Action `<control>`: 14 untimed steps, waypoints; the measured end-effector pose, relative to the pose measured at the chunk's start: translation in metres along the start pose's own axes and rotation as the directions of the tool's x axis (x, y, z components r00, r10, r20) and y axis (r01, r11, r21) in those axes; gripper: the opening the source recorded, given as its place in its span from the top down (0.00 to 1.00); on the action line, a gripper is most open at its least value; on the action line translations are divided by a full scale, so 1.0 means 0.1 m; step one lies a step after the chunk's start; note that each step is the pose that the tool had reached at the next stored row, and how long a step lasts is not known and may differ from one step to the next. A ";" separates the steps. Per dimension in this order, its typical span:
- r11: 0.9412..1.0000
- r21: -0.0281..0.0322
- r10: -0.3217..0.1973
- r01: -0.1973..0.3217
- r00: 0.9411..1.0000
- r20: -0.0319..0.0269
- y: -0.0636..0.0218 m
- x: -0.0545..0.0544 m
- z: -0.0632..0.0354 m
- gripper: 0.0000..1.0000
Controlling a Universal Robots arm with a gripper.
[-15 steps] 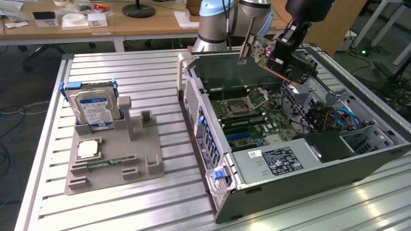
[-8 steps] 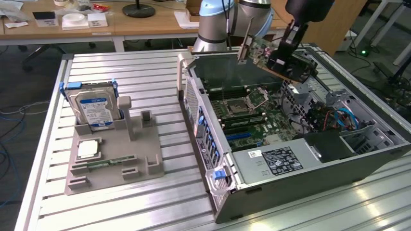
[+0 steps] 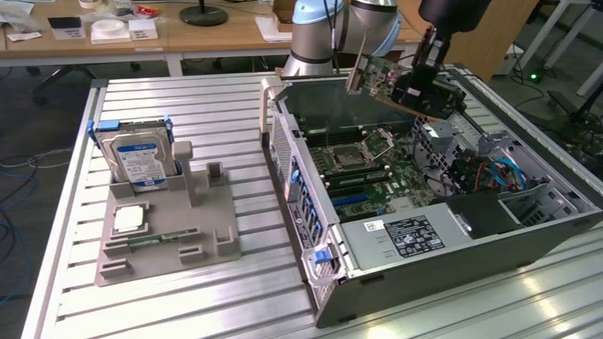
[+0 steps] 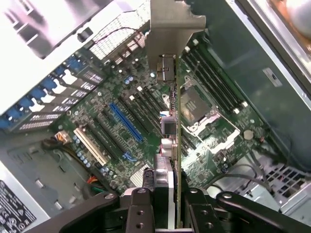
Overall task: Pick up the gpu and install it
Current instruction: 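Insert the gpu into the slot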
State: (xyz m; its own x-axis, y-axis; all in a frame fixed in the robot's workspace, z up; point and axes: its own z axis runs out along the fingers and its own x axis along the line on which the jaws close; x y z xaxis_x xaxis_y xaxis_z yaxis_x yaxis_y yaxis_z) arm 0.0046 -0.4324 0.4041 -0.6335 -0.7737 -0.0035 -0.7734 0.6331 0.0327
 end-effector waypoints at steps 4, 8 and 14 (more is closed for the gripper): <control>0.998 0.000 -0.068 0.068 0.998 -0.002 0.000 0.00 0.000 0.72; 0.990 -0.001 -0.141 0.141 0.990 -0.005 0.000 0.00 0.000 0.72; 0.969 -0.002 -0.248 0.248 0.969 -0.008 0.000 0.00 0.000 0.72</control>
State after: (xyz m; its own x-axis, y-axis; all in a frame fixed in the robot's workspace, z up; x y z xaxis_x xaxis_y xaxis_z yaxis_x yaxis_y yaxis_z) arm 0.0046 -0.4324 0.4041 -0.4213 -0.9069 -0.0036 -0.9065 0.4210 0.0326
